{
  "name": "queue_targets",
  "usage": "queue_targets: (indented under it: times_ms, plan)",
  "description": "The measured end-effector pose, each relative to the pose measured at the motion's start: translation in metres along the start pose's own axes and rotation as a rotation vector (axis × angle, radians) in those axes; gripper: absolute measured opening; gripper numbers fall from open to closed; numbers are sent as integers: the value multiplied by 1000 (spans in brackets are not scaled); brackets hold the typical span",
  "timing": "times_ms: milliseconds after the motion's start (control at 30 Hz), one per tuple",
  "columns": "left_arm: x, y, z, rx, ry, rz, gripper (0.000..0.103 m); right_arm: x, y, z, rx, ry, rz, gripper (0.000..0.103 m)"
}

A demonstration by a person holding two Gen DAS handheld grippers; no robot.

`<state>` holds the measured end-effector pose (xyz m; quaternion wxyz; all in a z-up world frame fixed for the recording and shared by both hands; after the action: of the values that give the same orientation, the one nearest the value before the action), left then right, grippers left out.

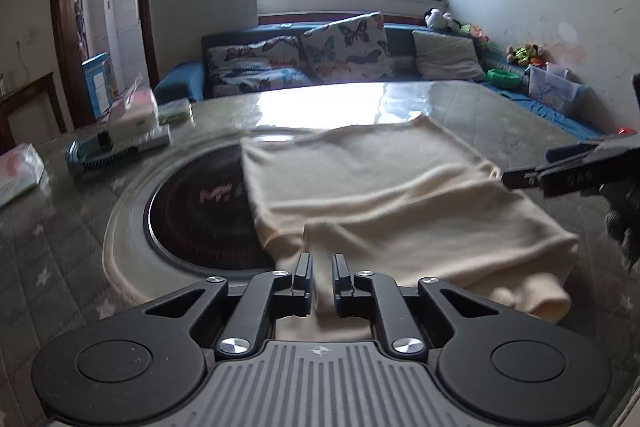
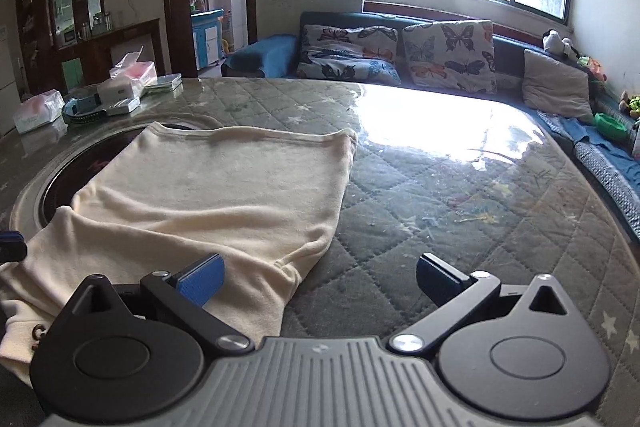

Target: Fold clothes

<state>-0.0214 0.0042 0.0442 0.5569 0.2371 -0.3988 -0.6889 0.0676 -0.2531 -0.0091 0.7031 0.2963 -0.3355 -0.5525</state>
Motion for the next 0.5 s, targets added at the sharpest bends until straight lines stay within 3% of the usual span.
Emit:
queue_targets:
  times_ms: [100, 333, 500]
  plan:
    - [1, 12, -11, -1, -25, -10, 13, 1, 0, -6, -7, -28, 3, 103]
    - [-3, 6, -53, -70, -3, -51, 13, -2, -10, -18, -19, -96, 78, 103]
    - [-6, 7, -44, -46, -24, -32, 14, 1, -7, -13, -7, -102, 63, 103]
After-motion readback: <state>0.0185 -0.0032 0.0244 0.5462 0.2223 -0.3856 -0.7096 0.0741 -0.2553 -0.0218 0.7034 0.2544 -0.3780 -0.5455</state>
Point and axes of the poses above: each gripper's, at about its wrist camera, not at the fingertips, and z roughly against the way its jaws point, x to its right, y to its top, the point moved 1 cm from there along -z, roughly the way its jaws point, and after that the axes turned 13 degrees about -y, right-handed, at the moved point
